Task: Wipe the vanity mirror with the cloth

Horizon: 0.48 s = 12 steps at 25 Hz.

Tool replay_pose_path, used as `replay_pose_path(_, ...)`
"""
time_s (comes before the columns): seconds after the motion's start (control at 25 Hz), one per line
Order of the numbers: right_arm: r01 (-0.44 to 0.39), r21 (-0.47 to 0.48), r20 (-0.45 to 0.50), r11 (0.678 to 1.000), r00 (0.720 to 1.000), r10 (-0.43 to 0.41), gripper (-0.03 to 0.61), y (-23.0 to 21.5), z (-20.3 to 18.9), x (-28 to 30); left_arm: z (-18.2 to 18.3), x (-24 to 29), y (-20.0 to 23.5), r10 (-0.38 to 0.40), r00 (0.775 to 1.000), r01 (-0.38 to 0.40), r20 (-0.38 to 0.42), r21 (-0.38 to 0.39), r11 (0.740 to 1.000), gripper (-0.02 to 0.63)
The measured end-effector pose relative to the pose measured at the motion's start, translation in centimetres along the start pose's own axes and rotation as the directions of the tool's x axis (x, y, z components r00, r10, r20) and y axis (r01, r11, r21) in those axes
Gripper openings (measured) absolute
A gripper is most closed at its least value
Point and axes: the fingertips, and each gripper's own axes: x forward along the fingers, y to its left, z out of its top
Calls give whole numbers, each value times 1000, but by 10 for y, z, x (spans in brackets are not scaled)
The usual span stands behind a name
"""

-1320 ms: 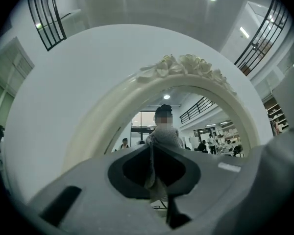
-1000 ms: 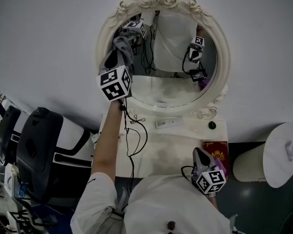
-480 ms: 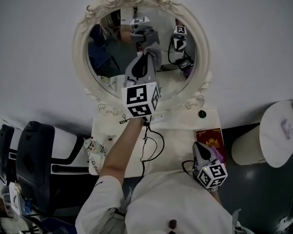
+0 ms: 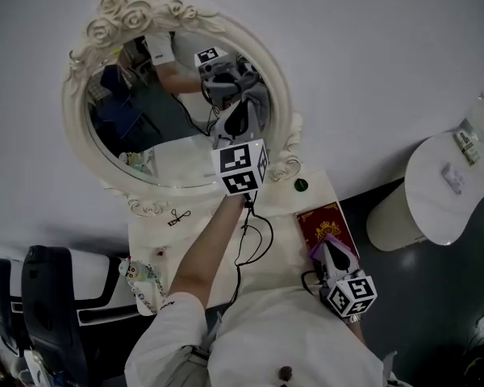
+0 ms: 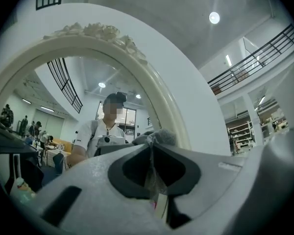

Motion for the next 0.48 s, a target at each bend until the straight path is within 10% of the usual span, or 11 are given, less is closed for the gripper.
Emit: replay_pose_path(0.48, 28, 2, -40, 1000, 999, -28, 8, -19, -9, -4, -11, 0, 35, 48, 999, -47, -10, 54, 997, 23)
